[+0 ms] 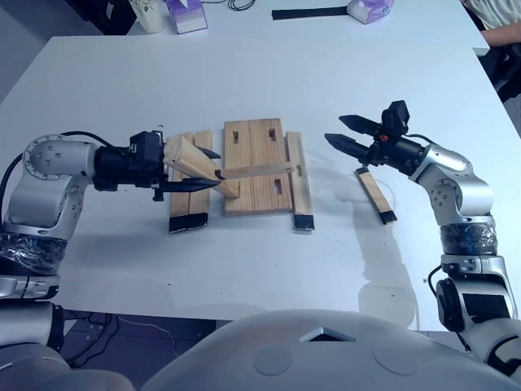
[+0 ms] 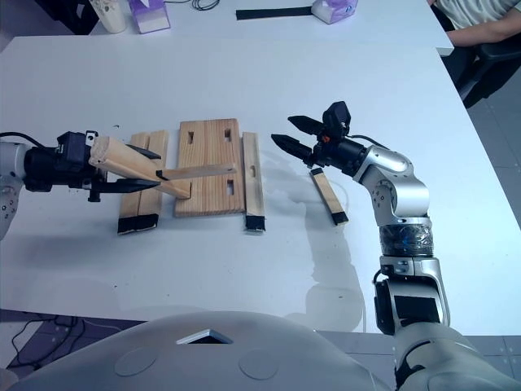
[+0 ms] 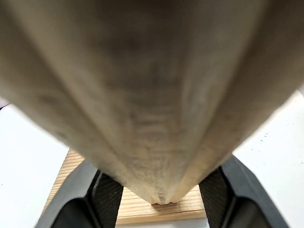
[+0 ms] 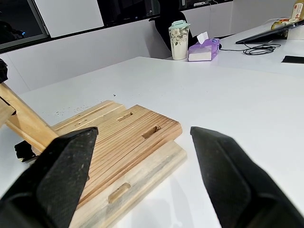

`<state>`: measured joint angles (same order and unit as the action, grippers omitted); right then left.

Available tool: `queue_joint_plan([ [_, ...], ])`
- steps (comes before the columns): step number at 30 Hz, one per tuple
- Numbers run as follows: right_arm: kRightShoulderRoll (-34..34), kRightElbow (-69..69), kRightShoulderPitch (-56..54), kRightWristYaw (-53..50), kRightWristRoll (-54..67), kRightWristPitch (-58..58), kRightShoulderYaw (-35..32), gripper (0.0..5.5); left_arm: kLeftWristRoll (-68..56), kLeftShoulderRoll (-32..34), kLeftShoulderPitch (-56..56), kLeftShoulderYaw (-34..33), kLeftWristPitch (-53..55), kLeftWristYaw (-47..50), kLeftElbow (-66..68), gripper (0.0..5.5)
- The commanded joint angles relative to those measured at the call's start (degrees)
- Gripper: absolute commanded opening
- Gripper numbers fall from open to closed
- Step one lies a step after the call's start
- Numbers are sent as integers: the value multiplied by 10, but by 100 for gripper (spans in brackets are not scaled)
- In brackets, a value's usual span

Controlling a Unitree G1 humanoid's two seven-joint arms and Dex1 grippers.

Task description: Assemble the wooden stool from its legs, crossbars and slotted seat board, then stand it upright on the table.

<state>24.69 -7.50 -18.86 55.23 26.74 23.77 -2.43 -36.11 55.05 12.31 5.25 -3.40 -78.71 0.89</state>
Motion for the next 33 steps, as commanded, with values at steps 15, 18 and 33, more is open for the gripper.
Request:
queue_joint_plan([
  [15, -10, 3, -3, -19, 3, 0, -2, 360, 27, -22, 28, 27, 150, -5, 29, 205],
  [18, -12, 5, 1, -23, 6, 1, -6, 360, 37, -24, 27, 18, 148, 9, 27, 258],
  [33, -8, 8, 25, -40, 9, -2, -33, 360, 16, 17, -97, -160, 227, 52, -89, 375],
])
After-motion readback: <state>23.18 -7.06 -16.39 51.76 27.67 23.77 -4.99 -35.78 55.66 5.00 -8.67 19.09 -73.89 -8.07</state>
